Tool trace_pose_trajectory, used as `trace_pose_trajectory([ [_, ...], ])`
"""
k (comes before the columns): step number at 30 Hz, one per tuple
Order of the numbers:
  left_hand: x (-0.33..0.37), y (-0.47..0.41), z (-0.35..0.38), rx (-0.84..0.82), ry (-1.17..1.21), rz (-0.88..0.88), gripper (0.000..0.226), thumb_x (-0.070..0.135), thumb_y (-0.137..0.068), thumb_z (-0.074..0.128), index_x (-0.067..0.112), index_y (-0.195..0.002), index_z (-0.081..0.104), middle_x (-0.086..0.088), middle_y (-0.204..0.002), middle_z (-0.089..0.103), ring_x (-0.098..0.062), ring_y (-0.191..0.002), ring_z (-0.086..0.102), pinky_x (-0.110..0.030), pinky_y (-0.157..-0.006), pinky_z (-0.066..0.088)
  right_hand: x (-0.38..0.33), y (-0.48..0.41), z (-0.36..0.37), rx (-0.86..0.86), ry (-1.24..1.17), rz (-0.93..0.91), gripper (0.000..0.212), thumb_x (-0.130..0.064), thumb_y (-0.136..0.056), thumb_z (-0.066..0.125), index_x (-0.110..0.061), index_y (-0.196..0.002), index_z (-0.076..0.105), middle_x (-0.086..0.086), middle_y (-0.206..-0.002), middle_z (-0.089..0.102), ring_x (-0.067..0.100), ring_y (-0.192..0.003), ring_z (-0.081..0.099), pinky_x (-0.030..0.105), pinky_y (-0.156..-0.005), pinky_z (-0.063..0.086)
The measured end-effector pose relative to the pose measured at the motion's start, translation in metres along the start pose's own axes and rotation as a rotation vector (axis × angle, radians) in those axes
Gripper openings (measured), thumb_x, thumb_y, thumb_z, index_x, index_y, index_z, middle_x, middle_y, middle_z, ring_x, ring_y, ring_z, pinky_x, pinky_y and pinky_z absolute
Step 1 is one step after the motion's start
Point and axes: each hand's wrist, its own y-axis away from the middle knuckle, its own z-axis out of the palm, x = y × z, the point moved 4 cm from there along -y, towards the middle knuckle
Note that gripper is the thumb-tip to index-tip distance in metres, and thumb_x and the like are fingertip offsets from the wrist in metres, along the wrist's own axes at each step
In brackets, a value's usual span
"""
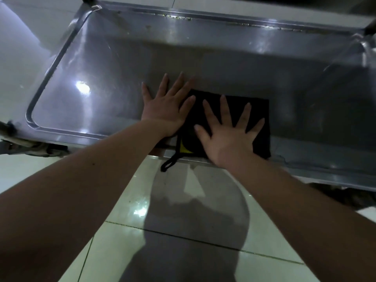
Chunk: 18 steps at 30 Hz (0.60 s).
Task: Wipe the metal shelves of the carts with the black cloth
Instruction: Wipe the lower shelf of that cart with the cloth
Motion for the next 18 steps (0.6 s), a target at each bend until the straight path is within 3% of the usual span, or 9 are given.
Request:
trace_pose_trajectory([
  [2,0.001,0.005,-0.006,0.077,-0.008,0.029,0.057,0.053,-0.101,0.013,0.045,-0.154,-0.005,0.012,-0.165,-0.006,-0.023,-0.152,-0.014,-0.067,-0.115,-0.007,-0.006,0.011,0.003,-0.012,-0.037,-0.036,0.064,-0.071,-0.094,0.014,-0.054,-0.148,-0.015,-0.016,-0.159,-0.027,0.044,-0.142,-0.029,0.073,-0.107,-0.016],
  [5,0.013,0.014,-0.023,0.210,-0.046,0.088,0.062,0.053,-0.098,0.020,0.038,-0.157,0.008,0.005,-0.166,0.001,-0.027,-0.152,-0.010,-0.060,-0.118,-0.008,0.028,0.003,-0.020,0.160,-0.198,0.029,0.059,-0.064,-0.098,0.027,-0.053,-0.152,0.004,-0.021,-0.163,-0.005,0.038,-0.148,-0.019,0.068,-0.111,-0.014],
  [7,0.042,0.019,-0.029,0.166,-0.024,0.141,0.064,0.047,-0.097,0.037,0.030,-0.156,0.021,0.001,-0.166,0.007,-0.028,-0.152,-0.007,-0.055,-0.120,-0.009,0.068,-0.002,-0.031,0.261,-0.273,0.142,0.056,-0.058,-0.100,0.033,-0.051,-0.152,0.013,-0.022,-0.163,0.003,0.032,-0.150,-0.015,0.060,-0.116,-0.012],
  [9,0.087,0.031,-0.020,0.111,-0.032,0.228,0.065,0.039,-0.094,0.047,0.025,-0.155,0.028,-0.004,-0.165,0.016,-0.030,-0.152,0.002,-0.052,-0.121,-0.006,0.098,-0.004,-0.028,0.239,-0.354,0.198,0.052,-0.052,-0.102,0.035,-0.049,-0.152,0.018,-0.022,-0.163,0.007,0.029,-0.150,-0.015,0.053,-0.118,-0.012],
  [11,0.124,0.047,0.000,0.024,-0.037,0.251,0.067,0.043,-0.096,0.044,0.028,-0.157,0.021,-0.004,-0.165,0.013,-0.032,-0.152,0.002,-0.057,-0.118,-0.005,0.109,-0.001,-0.017,0.205,-0.387,0.171,0.052,-0.047,-0.104,0.033,-0.045,-0.153,0.017,-0.019,-0.163,0.010,0.027,-0.151,-0.011,0.051,-0.119,-0.012],
  [14,0.130,0.057,0.024,-0.075,-0.043,0.150,0.065,0.064,-0.097,0.024,0.043,-0.156,0.003,0.008,-0.166,-0.007,-0.038,-0.149,-0.016,-0.078,-0.103,-0.013,0.112,0.003,-0.005,0.255,-0.327,0.103,0.053,-0.044,-0.105,0.029,-0.045,-0.154,0.010,-0.017,-0.163,0.013,0.024,-0.152,-0.005,0.052,-0.117,-0.013],
  [18,0.100,0.038,0.018,-0.109,-0.113,0.110,0.071,0.080,-0.088,0.014,0.054,-0.151,-0.006,0.017,-0.163,-0.016,-0.041,-0.146,-0.025,-0.081,-0.098,-0.012,0.106,0.002,-0.003,0.199,-0.203,0.122,0.052,-0.051,-0.103,0.018,-0.051,-0.152,0.002,-0.015,-0.165,0.002,0.030,-0.151,-0.008,0.061,-0.116,-0.010],
])
